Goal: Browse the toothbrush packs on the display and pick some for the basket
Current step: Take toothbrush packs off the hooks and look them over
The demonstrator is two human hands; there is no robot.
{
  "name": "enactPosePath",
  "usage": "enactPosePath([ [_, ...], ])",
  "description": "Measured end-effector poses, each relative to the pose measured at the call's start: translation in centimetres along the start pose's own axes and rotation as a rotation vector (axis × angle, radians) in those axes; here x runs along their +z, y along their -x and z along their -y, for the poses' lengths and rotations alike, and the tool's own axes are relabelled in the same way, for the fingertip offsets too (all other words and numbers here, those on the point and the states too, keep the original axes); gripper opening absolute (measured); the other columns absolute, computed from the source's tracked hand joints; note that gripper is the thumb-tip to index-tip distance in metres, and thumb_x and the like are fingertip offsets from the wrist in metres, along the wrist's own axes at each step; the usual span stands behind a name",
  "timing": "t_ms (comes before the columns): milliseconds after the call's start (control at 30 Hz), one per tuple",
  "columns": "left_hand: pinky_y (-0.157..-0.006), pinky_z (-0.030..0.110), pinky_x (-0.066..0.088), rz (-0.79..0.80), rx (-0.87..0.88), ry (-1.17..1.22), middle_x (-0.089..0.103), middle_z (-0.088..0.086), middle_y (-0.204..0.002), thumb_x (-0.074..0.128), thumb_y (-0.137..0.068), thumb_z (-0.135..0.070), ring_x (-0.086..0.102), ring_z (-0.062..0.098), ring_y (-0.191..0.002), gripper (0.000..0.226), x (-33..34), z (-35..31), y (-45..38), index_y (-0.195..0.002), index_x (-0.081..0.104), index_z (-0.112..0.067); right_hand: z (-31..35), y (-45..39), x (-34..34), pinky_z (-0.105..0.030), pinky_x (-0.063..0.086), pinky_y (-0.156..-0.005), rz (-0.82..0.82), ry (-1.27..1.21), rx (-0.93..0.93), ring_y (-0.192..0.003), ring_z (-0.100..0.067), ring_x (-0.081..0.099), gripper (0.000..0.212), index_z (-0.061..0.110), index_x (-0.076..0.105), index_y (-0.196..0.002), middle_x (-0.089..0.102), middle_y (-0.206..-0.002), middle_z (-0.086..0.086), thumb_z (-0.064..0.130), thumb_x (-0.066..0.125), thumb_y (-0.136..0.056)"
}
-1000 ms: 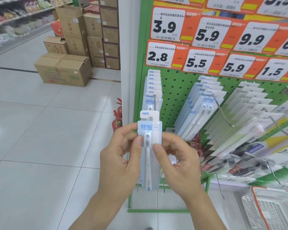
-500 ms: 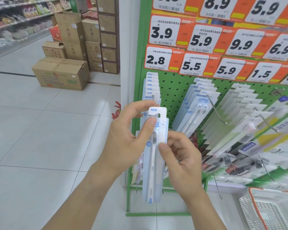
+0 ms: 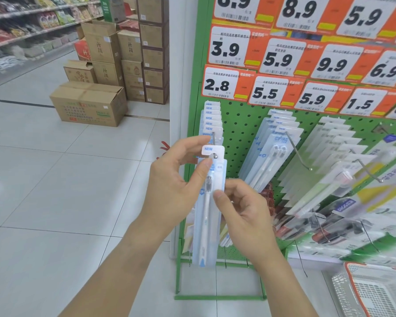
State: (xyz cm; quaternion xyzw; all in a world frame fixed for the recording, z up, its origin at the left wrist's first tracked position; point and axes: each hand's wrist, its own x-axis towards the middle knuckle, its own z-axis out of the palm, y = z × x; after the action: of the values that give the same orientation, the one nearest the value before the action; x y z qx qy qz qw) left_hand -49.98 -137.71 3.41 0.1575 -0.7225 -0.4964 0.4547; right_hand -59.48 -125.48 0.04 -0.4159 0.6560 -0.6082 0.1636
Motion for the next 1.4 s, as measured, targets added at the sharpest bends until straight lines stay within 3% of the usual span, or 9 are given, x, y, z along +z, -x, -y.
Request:
enactPosePath([
  [133,-0.087,0.019,0.052,-0.025,-0.003,-0.059,0.074,-0.012,-0.104,0.070,-0.092,-0.005,0.069,0.012,-0.097,0.032,0.3,0.3,-0.3,-0.118,0.070,-0.024,0.0,-0.9,-0.1,-0.033,0.052,-0.067,0.025,0.094,0.058,-0.070,-0.017,0.063,0.008,0.021,0.066,-0.105,0.074,-0.084,0.004,0.026,0.064,-0.099],
  [233,-0.080,0.020,0.053,-0.039,-0.011,-0.055,0.074,-0.011,-0.095,0.071,-0.091,-0.006,0.069,0.015,-0.089,0.032,0.3,0.3,-0.6,-0.111,0.071,-0.030,0.0,-1.7,-0.7,-0.021,0.053,-0.071,0.039,0.168,0.079,-0.080,-0.005,0.068,0.012,0.025,0.066,-0.109,0.074,-0.090,0.015,0.023,0.066,-0.098],
  [300,-0.081,0.020,0.053,-0.036,-0.002,-0.066,0.074,-0.011,-0.094,0.072,-0.090,-0.007,0.070,0.015,-0.088,0.032,0.2,0.3,-0.9,-0.107,0.072,-0.033,0.2,-2.3,-1.3,-0.013,0.051,-0.075,-0.011,0.223,0.057,-0.091,-0.001,0.068,0.018,0.027,0.067,-0.112,0.073,-0.098,0.018,0.017,0.064,-0.098],
  [400,-0.082,0.020,0.052,-0.028,0.012,-0.078,0.073,-0.010,-0.093,0.073,-0.090,-0.007,0.069,0.013,-0.085,0.032,0.0,0.4,-1.2,-0.107,0.071,-0.034,1.1,-3.9,-1.8,-0.019,0.053,-0.079,-0.138,0.257,-0.018,-0.095,-0.002,0.067,0.020,0.028,0.066,-0.112,0.072,-0.100,0.017,0.014,0.060,-0.099],
  [600,-0.083,0.024,0.054,-0.021,0.022,-0.067,0.072,-0.006,-0.094,0.073,-0.090,-0.005,0.068,0.012,-0.083,0.036,0.0,0.6,-1.5,-0.106,0.071,-0.037,3.0,-8.2,-1.5,-0.008,0.046,-0.071,-0.193,0.264,-0.154,-0.089,0.004,0.064,0.014,0.025,0.068,-0.111,0.070,-0.095,0.017,0.021,0.067,-0.098],
  [900,-0.081,0.014,0.051,-0.028,0.066,-0.103,0.069,-0.008,-0.094,0.073,-0.089,-0.004,0.068,0.009,-0.082,0.033,-0.1,0.6,-2.0,-0.112,0.072,-0.029,2.6,-10.7,-1.6,-0.020,0.049,-0.071,-0.111,0.246,-0.176,-0.081,-0.003,0.064,0.007,0.026,0.072,-0.097,0.071,-0.089,0.014,0.020,0.070,-0.096],
  [1100,-0.081,0.014,0.051,-0.041,0.083,-0.129,0.069,-0.007,-0.096,0.072,-0.089,-0.003,0.068,0.008,-0.082,0.033,0.0,0.9,-2.2,-0.113,0.073,-0.026,2.8,-10.0,-1.9,-0.012,0.045,-0.074,-0.171,0.369,-0.280,-0.085,-0.003,0.062,0.012,0.019,0.074,-0.105,0.069,-0.096,0.007,0.014,0.067,-0.097],
  [1400,-0.083,0.017,0.052,-0.044,0.083,-0.147,0.069,-0.005,-0.097,0.072,-0.090,-0.005,0.068,0.011,-0.084,0.033,0.2,1.3,-2.7,-0.114,0.072,-0.027,3.5,-6.2,-3.1,-0.032,0.053,-0.073,-0.342,0.543,-0.404,-0.086,-0.008,0.060,0.012,0.014,0.071,-0.107,0.065,-0.095,0.005,0.011,0.063,-0.099],
])
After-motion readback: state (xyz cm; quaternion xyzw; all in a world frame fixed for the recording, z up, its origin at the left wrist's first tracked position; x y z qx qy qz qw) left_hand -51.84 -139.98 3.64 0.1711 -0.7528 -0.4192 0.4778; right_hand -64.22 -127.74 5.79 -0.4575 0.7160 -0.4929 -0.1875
